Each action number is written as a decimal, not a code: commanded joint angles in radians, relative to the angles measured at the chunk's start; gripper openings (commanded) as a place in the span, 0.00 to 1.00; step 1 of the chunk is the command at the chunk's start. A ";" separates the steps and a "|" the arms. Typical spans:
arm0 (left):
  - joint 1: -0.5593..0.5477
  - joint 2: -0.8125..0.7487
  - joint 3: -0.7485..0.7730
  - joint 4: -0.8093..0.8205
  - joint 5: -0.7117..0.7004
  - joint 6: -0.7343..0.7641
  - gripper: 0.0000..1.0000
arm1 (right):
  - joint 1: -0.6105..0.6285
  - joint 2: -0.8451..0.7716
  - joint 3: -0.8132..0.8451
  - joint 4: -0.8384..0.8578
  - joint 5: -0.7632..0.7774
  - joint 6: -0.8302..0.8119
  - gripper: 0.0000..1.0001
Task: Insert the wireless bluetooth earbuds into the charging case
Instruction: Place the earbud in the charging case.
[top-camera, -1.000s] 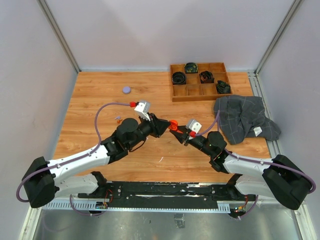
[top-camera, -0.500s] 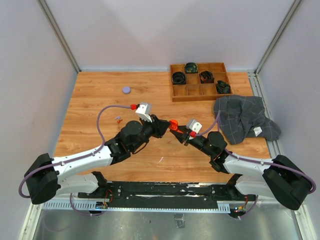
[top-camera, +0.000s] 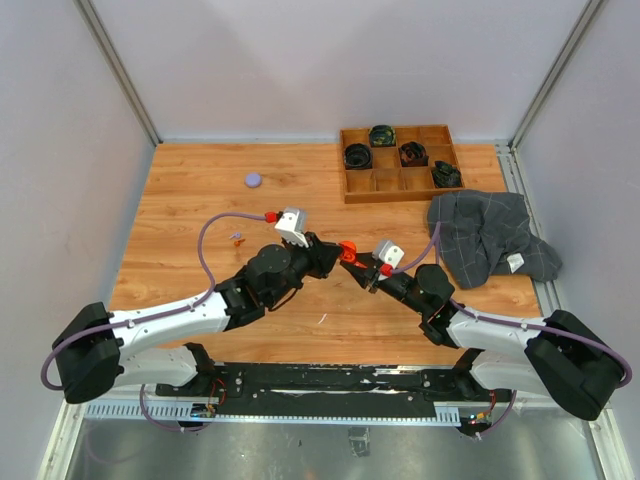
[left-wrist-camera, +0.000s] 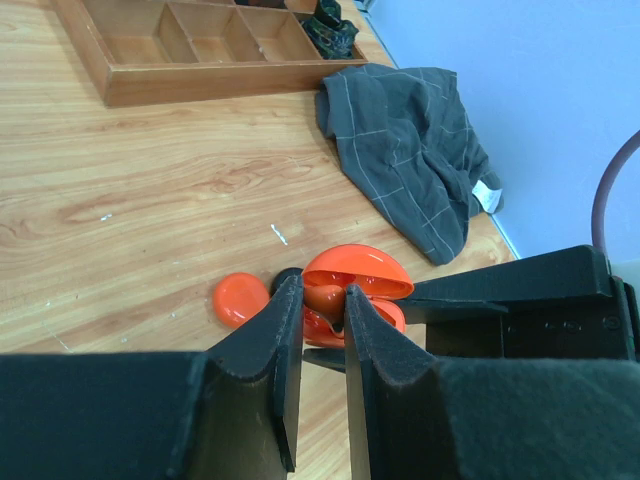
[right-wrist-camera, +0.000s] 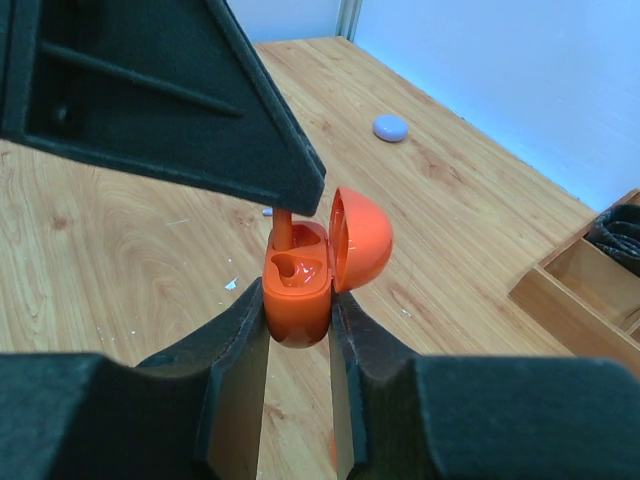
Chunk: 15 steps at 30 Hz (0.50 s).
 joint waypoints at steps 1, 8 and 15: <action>-0.035 0.023 0.000 0.016 -0.079 -0.014 0.16 | 0.022 -0.016 -0.007 0.063 0.001 0.003 0.01; -0.056 0.028 -0.015 0.014 -0.151 -0.047 0.18 | 0.022 -0.019 -0.015 0.074 0.009 0.001 0.01; -0.079 0.046 0.011 -0.011 -0.149 -0.043 0.33 | 0.022 -0.010 -0.018 0.086 0.014 -0.001 0.01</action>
